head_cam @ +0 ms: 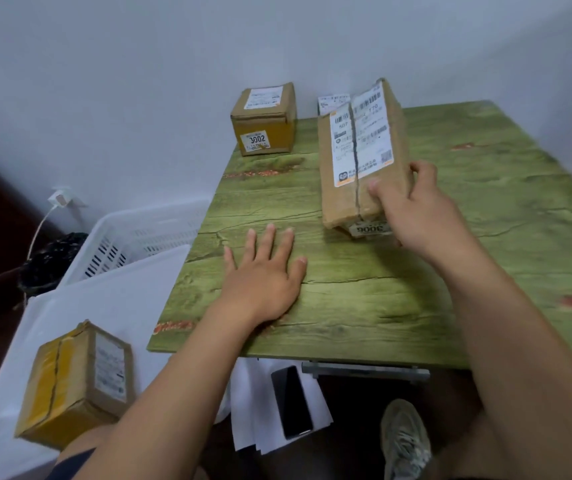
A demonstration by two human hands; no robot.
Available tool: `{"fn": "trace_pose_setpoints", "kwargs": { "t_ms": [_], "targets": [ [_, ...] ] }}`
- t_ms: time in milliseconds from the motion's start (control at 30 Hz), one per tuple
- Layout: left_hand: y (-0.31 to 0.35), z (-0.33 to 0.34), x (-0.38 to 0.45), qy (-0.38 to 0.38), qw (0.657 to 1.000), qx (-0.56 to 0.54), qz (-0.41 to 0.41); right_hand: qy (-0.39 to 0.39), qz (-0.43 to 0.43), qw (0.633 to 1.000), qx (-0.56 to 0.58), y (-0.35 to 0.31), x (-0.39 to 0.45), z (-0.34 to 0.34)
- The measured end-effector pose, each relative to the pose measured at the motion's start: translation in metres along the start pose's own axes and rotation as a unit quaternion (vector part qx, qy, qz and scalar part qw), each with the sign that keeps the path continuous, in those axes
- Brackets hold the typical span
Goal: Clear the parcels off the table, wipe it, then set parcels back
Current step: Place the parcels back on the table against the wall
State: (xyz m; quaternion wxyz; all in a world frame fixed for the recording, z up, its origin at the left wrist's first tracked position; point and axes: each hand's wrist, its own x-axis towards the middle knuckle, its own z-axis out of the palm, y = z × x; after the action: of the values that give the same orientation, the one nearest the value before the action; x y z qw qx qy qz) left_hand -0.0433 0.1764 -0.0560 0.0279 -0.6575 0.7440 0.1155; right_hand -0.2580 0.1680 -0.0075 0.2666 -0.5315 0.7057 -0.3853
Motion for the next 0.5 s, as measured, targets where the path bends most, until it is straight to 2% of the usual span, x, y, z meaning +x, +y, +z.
{"fn": "trace_pose_setpoints", "kwargs": {
  "t_ms": [100,300,500],
  "targets": [
    [0.020,0.001,0.009,0.004,1.000,0.008,0.007,0.014,0.008,0.999,-0.044,0.009,0.004,-0.015],
    [0.049,-0.002,0.032,0.017,0.995,0.028,0.090,0.020,0.026,0.998,-0.060,0.017,0.010,-0.028],
    [0.064,-0.005,0.060,0.018,0.994,0.021,0.102,0.083,0.037,0.993,-0.075,0.024,0.010,-0.038]
  ]
}}
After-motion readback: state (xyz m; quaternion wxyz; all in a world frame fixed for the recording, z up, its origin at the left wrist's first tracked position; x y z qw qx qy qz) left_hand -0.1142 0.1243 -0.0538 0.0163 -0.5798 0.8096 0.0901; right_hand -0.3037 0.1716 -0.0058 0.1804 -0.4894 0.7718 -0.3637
